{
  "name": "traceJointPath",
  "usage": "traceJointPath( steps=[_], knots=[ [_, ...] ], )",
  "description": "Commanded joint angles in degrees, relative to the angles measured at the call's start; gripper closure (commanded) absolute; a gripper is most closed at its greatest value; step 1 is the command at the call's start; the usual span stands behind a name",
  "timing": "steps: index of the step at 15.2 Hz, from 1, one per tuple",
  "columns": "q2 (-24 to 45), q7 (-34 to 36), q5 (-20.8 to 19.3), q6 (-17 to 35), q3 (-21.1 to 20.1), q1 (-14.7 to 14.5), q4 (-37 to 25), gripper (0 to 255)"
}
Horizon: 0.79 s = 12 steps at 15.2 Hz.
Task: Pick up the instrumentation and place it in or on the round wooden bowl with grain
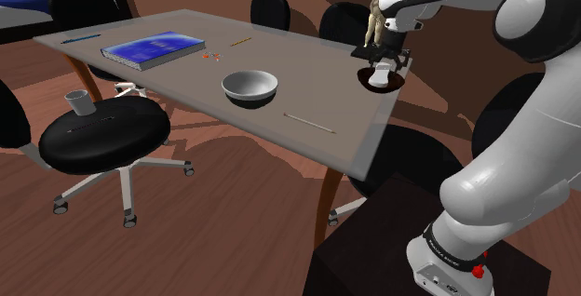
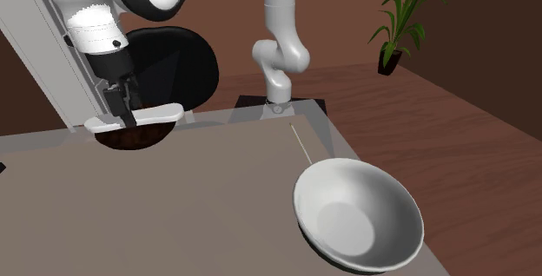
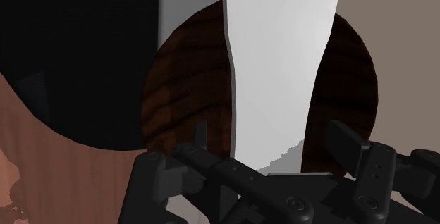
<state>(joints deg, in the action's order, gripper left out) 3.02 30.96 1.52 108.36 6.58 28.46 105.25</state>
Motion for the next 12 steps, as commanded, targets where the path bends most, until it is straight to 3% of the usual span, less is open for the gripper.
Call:
traceJointPath(
  steps=[1, 4, 12],
  knots=[
    [-0.22, 0.03, -0.04, -1.88, 0.01, 0.01, -1.66, 0],
    [-0.42, 0.08, -0.10, -7.20, 0.06, 0.06, -6.79, 0],
    [-0.42, 0.08, -0.10, -7.19, 0.06, 0.06, -6.77, 0]
  ],
)
